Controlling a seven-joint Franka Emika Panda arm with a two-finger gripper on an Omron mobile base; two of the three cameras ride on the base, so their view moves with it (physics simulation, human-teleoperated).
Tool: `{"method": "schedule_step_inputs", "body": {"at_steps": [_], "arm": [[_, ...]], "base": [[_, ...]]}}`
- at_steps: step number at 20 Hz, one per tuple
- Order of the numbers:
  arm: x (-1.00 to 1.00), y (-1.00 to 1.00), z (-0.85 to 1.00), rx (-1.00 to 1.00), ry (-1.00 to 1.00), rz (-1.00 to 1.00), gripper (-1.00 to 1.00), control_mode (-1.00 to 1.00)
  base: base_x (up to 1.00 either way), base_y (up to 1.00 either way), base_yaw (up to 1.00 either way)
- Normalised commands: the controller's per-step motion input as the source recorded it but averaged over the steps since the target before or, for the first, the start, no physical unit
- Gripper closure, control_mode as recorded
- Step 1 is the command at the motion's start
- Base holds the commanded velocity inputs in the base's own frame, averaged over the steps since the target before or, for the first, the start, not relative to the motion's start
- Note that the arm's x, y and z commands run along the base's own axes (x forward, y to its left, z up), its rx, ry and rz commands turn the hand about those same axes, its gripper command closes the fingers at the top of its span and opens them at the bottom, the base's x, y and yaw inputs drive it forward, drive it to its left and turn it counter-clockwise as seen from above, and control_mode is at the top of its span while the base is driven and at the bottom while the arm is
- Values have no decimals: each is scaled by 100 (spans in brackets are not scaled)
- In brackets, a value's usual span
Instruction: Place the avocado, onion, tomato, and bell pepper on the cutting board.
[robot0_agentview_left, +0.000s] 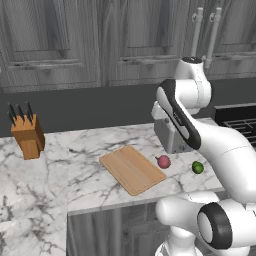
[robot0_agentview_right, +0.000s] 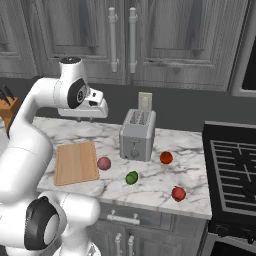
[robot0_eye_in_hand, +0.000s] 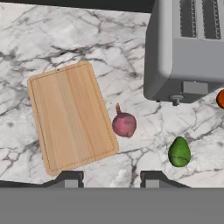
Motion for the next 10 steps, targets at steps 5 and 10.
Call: {"method": "schedule_step_inputs", "body": {"at_steps": [5,10], "arm": [[0,0,-5,0,3,0,-100,-100],[0,0,-10,0,6,0,-100,-100]], "base": [[0,0,0],[0,0,0]]}}
